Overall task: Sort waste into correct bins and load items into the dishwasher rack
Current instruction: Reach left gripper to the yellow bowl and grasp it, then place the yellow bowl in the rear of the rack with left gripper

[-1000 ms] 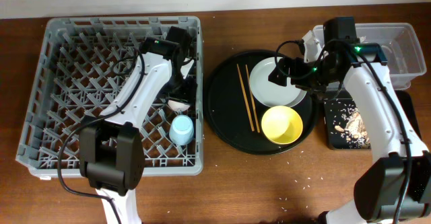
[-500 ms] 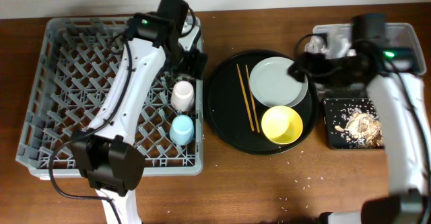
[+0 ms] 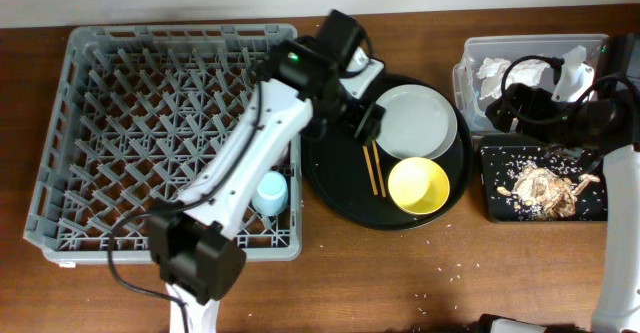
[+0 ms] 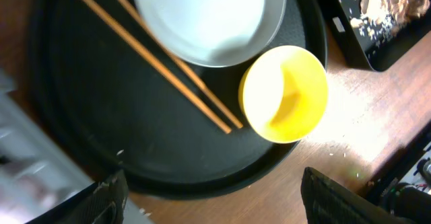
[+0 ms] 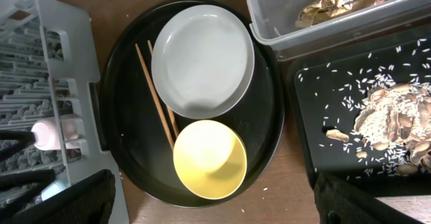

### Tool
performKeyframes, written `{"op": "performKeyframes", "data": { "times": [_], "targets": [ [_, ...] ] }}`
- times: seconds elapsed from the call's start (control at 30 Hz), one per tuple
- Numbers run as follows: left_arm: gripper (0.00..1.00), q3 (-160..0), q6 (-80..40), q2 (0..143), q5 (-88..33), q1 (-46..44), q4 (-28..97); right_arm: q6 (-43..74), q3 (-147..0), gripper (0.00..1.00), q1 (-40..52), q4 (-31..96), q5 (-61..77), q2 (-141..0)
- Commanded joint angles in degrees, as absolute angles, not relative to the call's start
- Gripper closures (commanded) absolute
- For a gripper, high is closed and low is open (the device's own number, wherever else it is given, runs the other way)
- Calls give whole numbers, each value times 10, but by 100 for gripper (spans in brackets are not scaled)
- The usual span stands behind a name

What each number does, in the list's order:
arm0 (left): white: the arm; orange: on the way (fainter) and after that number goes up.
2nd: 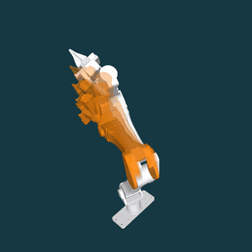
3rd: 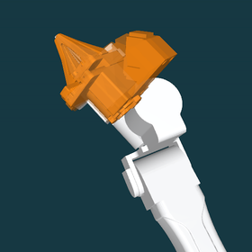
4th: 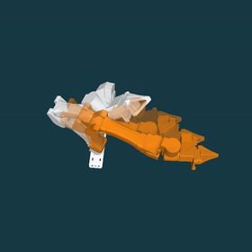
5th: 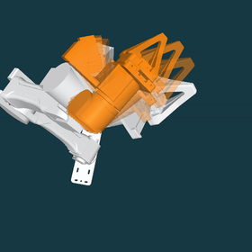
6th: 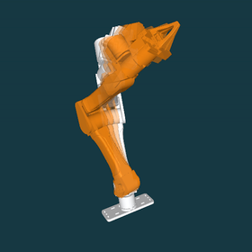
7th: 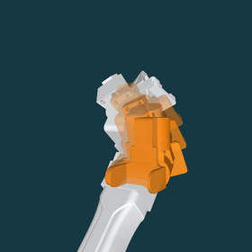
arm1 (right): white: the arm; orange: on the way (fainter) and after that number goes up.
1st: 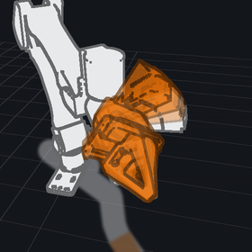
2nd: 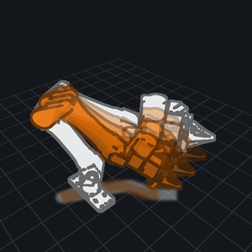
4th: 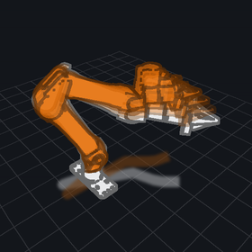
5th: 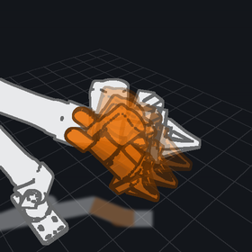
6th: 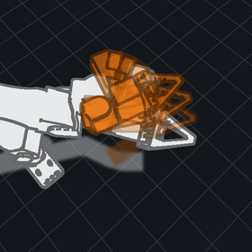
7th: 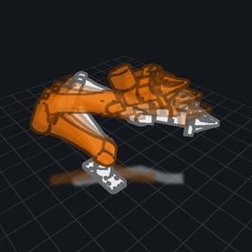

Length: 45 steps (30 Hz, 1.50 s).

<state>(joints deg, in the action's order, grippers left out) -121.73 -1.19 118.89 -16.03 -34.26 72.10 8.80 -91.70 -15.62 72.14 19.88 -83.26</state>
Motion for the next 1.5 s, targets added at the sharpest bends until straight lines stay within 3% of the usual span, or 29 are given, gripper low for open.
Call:
{"op": "performKeyframes", "data": {
  "times": [0.0,0.2,0.3,0.4,0.47,0.63,0.7,0.83,0.97,1.17,1.23,1.27,1.3,1.47],
  "targets": [
    [21,-1218,-49,1259,-152,-382,700,83,-921,5,-157,727,188,-837],
    [31,-1219,-71,1337,-153,-420,663,83,-921,5,-157,736,172,-837],
    [39,-1219,-73,1362,-152,-431,660,83,-921,5,-157,738,171,-837],
    [56,-1219,-73,1380,-152,-434,660,83,-921,5,-157,738,171,-837],
    [57,-1218,-73,1391,-153,-434,660,83,-921,5,-157,738,171,-837],
    [83,-1219,-73,1401,-152,-434,657,83,-921,5,-157,737,171,-837],
    [100,-1219,-73,1401,-153,-434,656,83,-921,4,-157,737,171,-837],
    [99,-1225,-73,1399,-153,-433,669,84,-921,1,-157,738,153,-837],
    [99,-1315,-57,1374,-144,-413,761,84,-921,1,-157,738,151,-837],
    [99,-1511,-58,1305,70,-326,865,84,-921,1,-157,737,151,-837],
    [99,-1530,-77,1285,291,-291,857,84,-921,2,-157,737,151,-837],
    [99,-1529,-128,1286,494,-276,844,84,-921,2,-157,737,151,-837],
    [99,-1529,-143,1293,578,-267,830,84,-921,1,-157,737,151,-837],
    [100,-1527,-259,1349,673,-227,799,84,-921,1,-157,737,151,-837]
  ]
}}
